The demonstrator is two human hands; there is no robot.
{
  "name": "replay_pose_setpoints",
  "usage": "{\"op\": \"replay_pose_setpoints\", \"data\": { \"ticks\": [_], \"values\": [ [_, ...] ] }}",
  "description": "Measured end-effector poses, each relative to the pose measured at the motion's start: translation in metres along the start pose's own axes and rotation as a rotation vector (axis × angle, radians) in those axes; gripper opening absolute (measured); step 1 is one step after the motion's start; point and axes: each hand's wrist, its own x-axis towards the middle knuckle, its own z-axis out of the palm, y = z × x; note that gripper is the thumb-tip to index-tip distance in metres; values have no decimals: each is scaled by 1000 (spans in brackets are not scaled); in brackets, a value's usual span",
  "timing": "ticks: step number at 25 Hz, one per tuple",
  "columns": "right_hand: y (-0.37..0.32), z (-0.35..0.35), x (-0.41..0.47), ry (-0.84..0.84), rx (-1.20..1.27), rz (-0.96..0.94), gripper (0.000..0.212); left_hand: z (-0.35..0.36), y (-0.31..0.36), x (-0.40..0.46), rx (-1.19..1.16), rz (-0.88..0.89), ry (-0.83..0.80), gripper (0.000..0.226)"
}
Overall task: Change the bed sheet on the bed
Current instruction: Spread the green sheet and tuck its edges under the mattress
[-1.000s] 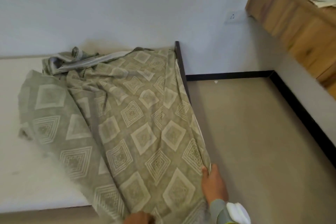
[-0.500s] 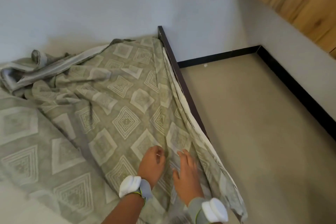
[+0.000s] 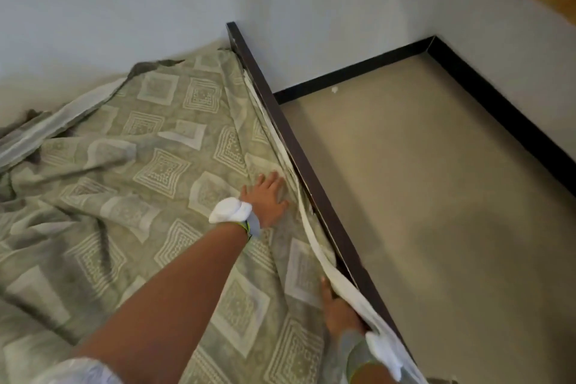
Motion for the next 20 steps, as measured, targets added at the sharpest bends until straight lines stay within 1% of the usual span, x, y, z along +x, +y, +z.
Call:
{"op": "replay_pose_setpoints", "data": {
  "ticks": [1,3,4,6,7,8,9,11,13,14,15,17,18,19,20],
  "values": [
    [-5,1,-2,14,-61,-11,62,3,-3,18,69,-22,-28,66],
    [-15,18,-18,150,-180,-87,61,14,-9,38,218,-5,-16,67],
    [-23,25,-29,199,-165,-189,67,19,-13,41,295,18,0,67],
    [-39,38,-36,209,-57,-445,74,24,-16,46,385,74,64,70],
    [-50,39,-27,232,-21,-548,72,24,-17,50,406,105,98,72],
    [-60,35,-12,245,-39,-599,66,23,-17,56,427,137,134,74],
    [-73,28,6,238,-55,-604,61,22,-18,63,438,165,175,75],
    [-93,21,44,233,41,-489,53,21,-18,80,443,211,236,74],
    [-108,20,71,173,150,-311,54,19,-18,97,494,246,216,69],
    [-110,22,78,173,184,-234,62,16,-17,101,520,259,211,69],
    [-109,25,84,173,199,-160,74,13,-17,102,528,273,215,71],
    [-110,24,88,201,241,-87,101,7,-25,91,507,327,234,78],
    [-114,22,89,187,275,-58,105,4,-33,79,467,356,243,78],
    [-117,21,92,165,290,-29,98,5,-42,67,423,373,257,77],
    [-121,19,95,149,313,9,84,8,-52,56,380,365,282,76]
  ]
}}
